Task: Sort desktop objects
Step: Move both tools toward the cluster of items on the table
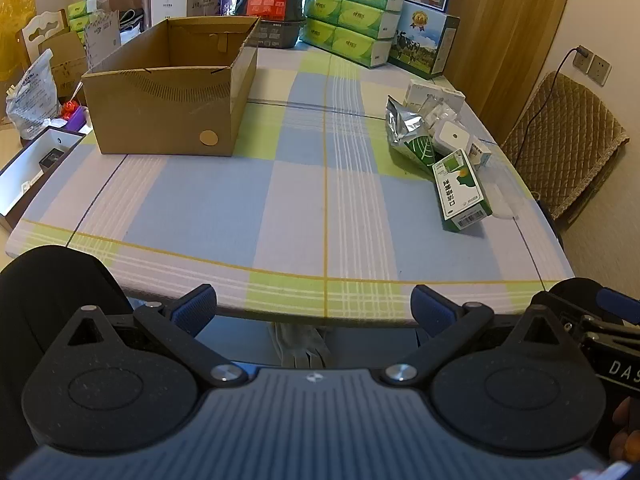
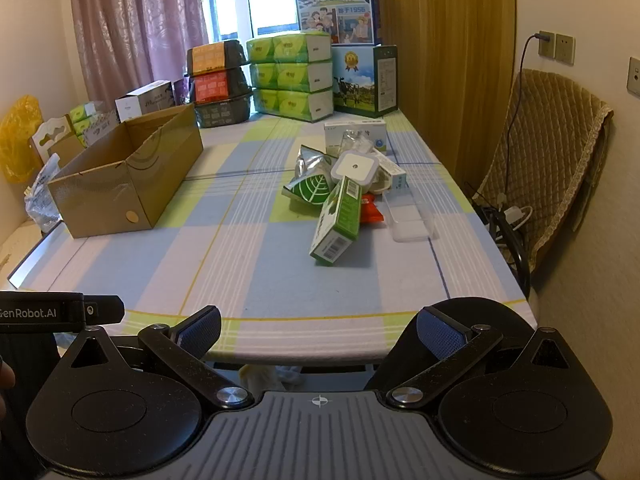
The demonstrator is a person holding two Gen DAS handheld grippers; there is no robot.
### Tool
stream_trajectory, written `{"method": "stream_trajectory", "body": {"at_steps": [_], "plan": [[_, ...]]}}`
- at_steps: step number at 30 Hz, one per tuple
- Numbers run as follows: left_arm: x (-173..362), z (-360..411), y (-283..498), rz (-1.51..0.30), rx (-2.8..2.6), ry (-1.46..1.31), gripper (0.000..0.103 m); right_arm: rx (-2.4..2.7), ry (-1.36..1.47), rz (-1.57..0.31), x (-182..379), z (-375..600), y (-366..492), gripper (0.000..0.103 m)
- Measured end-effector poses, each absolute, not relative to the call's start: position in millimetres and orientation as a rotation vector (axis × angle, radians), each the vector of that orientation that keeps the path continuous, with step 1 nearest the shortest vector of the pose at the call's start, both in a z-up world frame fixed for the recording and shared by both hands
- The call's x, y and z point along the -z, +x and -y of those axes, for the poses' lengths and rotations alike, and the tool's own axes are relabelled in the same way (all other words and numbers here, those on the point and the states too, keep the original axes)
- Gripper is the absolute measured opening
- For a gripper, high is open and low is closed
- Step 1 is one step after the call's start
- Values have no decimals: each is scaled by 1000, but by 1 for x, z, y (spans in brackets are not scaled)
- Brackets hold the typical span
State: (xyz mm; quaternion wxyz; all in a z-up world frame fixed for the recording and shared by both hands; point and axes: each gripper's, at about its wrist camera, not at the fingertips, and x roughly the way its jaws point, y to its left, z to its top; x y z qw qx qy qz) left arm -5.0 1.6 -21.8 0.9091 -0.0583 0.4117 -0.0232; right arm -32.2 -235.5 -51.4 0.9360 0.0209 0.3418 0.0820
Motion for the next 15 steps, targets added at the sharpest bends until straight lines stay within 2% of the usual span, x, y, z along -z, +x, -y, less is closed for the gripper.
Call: {"method": "stream_trajectory", "body": {"at_steps": [15], "plan": [[24, 1, -2, -866, 59, -129, 102, -170, 52, -702, 57, 241, -28, 101]]}}
